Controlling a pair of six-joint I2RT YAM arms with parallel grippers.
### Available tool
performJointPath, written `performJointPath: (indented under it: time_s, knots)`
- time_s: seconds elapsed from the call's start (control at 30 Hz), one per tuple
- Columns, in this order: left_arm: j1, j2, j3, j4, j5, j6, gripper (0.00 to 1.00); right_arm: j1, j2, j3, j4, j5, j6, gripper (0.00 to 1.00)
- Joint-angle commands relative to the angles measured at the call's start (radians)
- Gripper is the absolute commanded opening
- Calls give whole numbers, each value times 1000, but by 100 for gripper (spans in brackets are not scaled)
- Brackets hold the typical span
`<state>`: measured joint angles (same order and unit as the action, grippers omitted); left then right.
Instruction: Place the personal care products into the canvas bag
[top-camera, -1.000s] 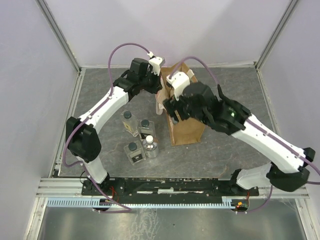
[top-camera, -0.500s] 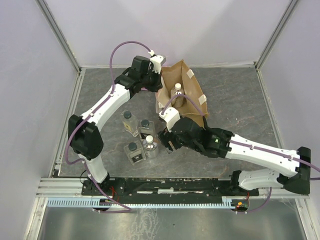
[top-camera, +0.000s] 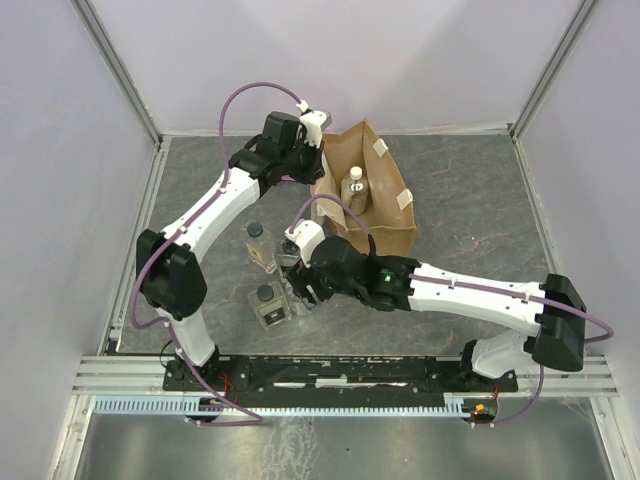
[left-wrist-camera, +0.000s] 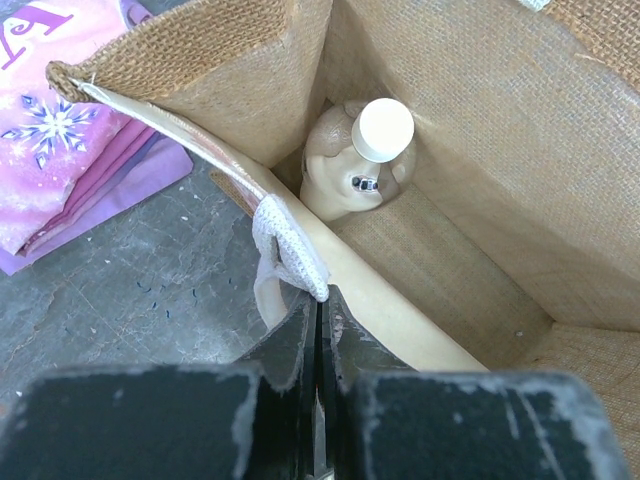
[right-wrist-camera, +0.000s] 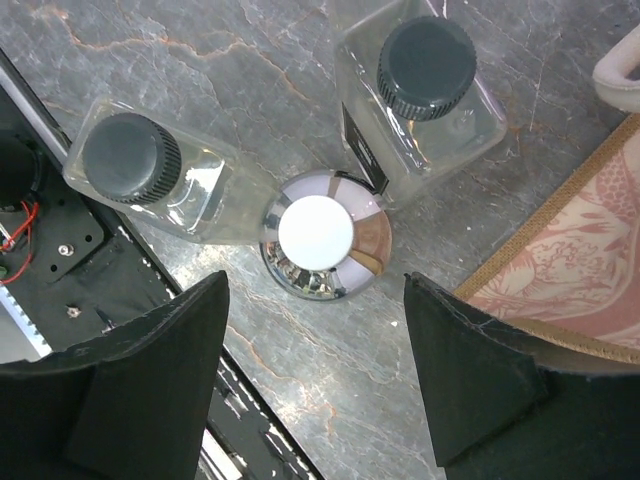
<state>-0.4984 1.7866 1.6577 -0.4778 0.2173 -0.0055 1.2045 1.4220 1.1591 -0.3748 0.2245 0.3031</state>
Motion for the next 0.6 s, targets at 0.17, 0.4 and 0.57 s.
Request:
performJointPath:
  time_s: [0.17,0.4,0.57]
  knots:
    - [3,-70,-18,-15,6,59,3,6,0,-60,193,0,61,77]
    - [5,-88,-27,-14,10,56,3,6,47,-43,171,11,62,72]
    - [9,-109,-38,-12,1,62,3,6,45,-75,211,48,63,67]
